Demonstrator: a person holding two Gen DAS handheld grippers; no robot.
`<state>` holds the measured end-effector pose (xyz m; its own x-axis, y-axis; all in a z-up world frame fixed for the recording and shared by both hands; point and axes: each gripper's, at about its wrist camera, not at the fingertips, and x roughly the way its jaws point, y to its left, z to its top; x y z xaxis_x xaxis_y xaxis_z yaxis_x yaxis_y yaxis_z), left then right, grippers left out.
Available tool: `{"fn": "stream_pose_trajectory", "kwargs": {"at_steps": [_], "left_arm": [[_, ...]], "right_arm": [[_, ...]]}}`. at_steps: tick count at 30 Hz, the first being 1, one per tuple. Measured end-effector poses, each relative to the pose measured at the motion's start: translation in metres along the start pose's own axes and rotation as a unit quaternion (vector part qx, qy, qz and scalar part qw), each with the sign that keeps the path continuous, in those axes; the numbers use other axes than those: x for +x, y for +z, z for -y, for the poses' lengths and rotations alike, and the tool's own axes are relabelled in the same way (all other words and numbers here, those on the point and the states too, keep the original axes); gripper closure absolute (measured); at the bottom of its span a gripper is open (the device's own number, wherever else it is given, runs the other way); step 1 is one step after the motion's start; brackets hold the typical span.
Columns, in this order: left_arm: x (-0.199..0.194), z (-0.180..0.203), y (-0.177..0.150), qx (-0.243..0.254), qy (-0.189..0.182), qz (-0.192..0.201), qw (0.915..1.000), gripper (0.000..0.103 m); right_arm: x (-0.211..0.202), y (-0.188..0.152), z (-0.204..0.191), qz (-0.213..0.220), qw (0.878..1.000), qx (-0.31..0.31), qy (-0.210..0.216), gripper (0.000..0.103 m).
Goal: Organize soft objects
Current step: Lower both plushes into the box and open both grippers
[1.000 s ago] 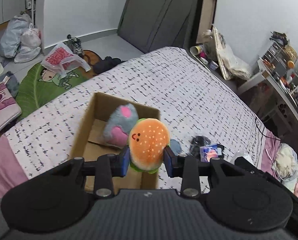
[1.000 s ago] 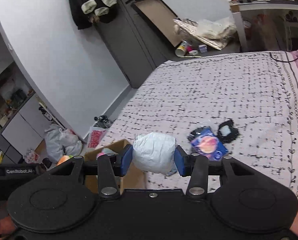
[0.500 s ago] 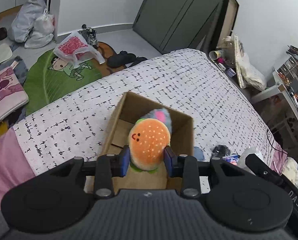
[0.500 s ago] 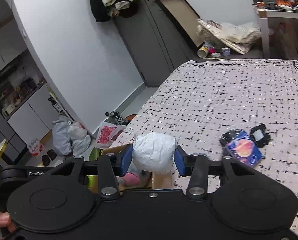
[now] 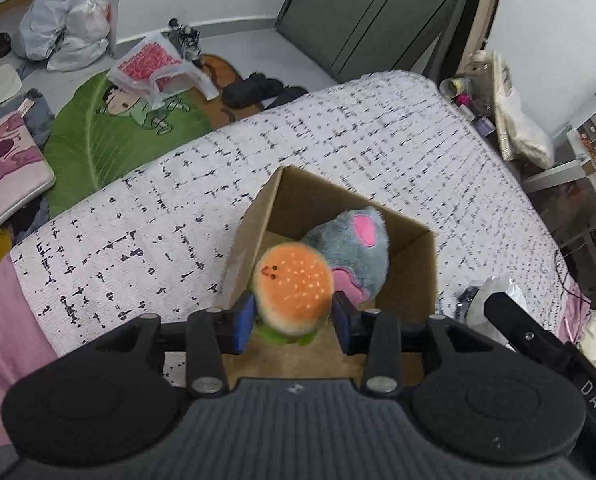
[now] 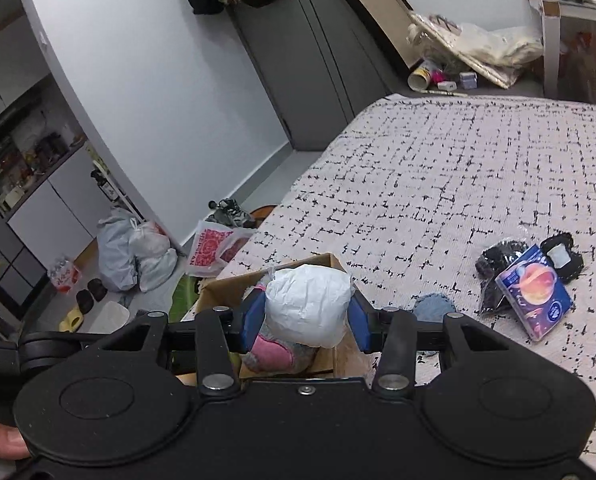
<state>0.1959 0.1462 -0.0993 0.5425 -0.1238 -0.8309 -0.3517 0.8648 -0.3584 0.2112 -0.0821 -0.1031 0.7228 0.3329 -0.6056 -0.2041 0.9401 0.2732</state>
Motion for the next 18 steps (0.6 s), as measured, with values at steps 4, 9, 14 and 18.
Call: {"fn": "stream_pose_trajectory", "kwargs": {"at_steps": [4, 9, 14, 18], "left_arm": [[0.004, -0.005, 0.007, -0.006, -0.010, -0.006, 0.9999, 0.049], [0.002, -0.002, 0.013, 0.003, 0.004, 0.000, 1.0000, 0.041], [0.002, -0.001, 0.015, 0.007, 0.006, -0.004, 0.9999, 0.033], [-0.001, 0.001, 0.013, 0.007, 0.012, -0.003, 0.9999, 0.030]], "right_arm": [[0.011, 0.001, -0.005, -0.004, 1.000, 0.002, -0.002, 0.058], [0.024, 0.003, -0.012, -0.002, 1.000, -0.003, 0.007, 0.056], [0.027, 0.001, -0.017, -0.008, 1.000, -0.007, -0.009, 0.028], [0.021, 0.005, -0.011, -0.014, 1.000, 0.013, 0.001, 0.027]]}}
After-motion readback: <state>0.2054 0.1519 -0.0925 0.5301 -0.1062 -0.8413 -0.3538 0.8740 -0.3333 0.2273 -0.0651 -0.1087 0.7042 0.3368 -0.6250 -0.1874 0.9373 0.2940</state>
